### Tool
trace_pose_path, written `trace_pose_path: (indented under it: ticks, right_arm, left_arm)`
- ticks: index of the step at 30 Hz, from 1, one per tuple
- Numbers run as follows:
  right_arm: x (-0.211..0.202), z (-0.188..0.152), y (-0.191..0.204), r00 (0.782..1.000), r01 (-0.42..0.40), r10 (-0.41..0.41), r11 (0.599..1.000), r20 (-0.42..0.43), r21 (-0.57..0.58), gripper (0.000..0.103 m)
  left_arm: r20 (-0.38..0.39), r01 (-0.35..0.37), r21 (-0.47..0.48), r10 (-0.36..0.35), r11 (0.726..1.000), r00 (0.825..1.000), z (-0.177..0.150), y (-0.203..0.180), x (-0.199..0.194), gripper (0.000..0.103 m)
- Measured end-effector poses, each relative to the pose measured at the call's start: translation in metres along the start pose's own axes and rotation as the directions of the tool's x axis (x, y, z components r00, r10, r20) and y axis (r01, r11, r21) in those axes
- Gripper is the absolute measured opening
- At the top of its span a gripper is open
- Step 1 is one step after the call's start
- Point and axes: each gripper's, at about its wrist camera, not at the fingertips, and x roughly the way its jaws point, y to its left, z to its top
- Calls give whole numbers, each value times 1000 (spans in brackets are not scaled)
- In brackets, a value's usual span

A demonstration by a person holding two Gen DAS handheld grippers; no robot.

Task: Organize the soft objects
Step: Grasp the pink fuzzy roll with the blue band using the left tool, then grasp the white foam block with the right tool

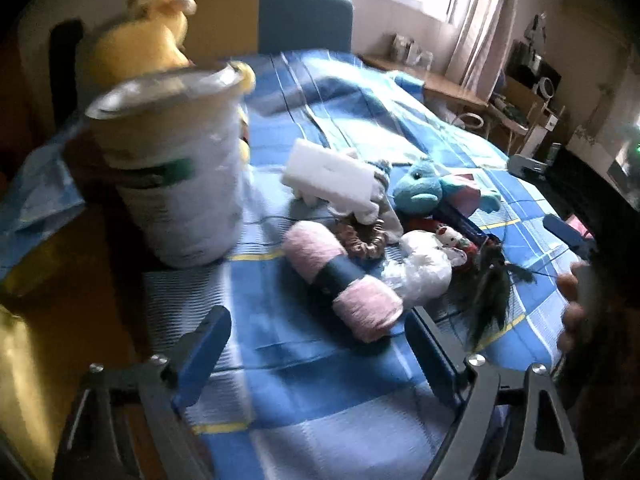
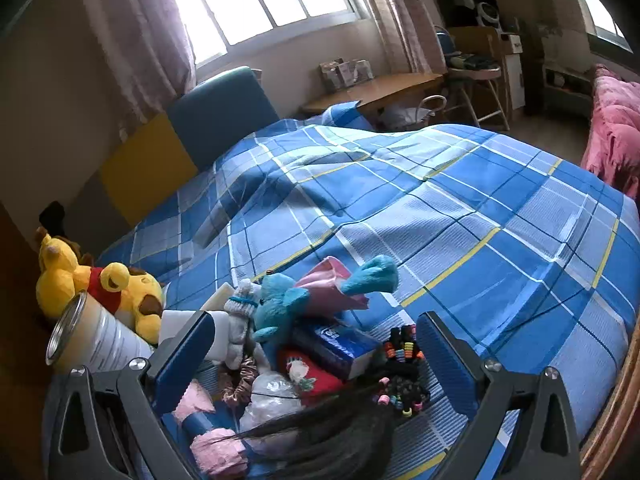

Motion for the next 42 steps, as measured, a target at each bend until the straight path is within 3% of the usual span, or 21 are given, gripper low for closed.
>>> trace_pose_path:
  ticks: [6,12,13,15,18,23,31,42]
  right_arm:
    - [3,-1,3,1000,-18,18,1000,-13,-12,103]
    - [7,-2,7,999,-28,28,999,-26,-28,103]
    - [7,-2,7,999,-31,30,999,-29,-29,103]
    - [10,-3,8,999,-31,29,999,-38,-36,103]
    - [12,-3,10,999,-30,28,998,-44,-46,101]
    - [15,-5,14,998,-28,23,997,-59,-72,90]
    - [24,-15,32,993,-34,14,984,-117,-173,90]
    - [38,-44,74,981,-54,-28,910,-191,-411,90]
  left_arm:
    - [-80,6,-44,-9,999,997,18,-10,47,84]
    - [-156,-41,-72,30,997,987,21,-13,92,82]
    - [-162,-42,-72,29,997,986,20,-13,97,78]
    - [-179,-6,-81,-8,997,984,18,-12,105,54]
    - [-142,45,-108,-61,993,988,11,-5,98,46]
    - [-87,57,-58,-62,997,994,-9,6,68,45]
    - [-56,64,-23,-65,998,996,-46,21,26,45]
    - [-18,75,47,-74,996,997,-57,8,3,45]
